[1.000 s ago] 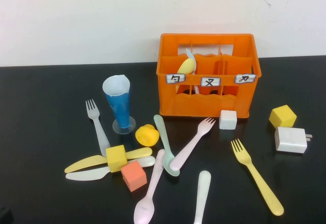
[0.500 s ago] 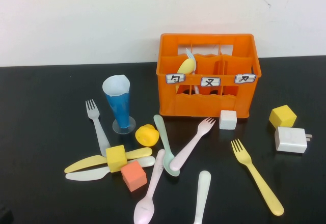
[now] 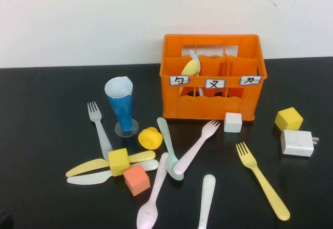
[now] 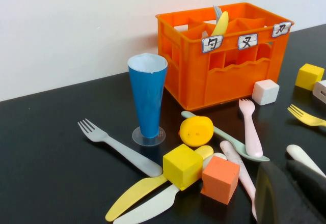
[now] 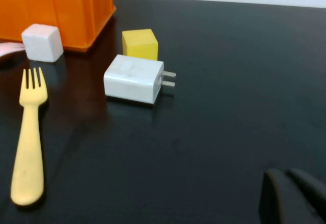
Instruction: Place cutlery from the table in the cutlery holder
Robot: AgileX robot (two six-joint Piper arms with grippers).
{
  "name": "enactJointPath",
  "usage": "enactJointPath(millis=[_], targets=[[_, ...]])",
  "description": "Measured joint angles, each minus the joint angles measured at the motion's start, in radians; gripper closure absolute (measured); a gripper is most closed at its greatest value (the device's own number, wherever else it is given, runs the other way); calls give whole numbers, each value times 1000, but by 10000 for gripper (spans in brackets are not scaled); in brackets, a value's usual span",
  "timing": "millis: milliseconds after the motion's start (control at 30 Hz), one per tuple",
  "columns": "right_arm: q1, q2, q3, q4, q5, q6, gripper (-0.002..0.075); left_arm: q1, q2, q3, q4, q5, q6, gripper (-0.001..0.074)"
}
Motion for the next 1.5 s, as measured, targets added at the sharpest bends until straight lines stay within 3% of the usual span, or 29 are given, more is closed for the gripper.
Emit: enactJointPath(millis=[467,600,733,933,1067,1500], targets=[[0,-1,0,0,0,0,729,0,-7,6,0,-1,-2,736],[0,-1,0,0,0,0,729,20,-7,71,24,-91,0,736],[0,-1,0,0,0,0,729,144,-7,187,50,-207,0,736],[0,-1,0,0,0,0,729,379,-7,299,52,-243,-13,736],[0,-1,0,0,0,0,729,461,-27,350,50,-301,-28,736],[0,-1,0,0,0,0,729,381,-61,357,2,-188,-30,736]])
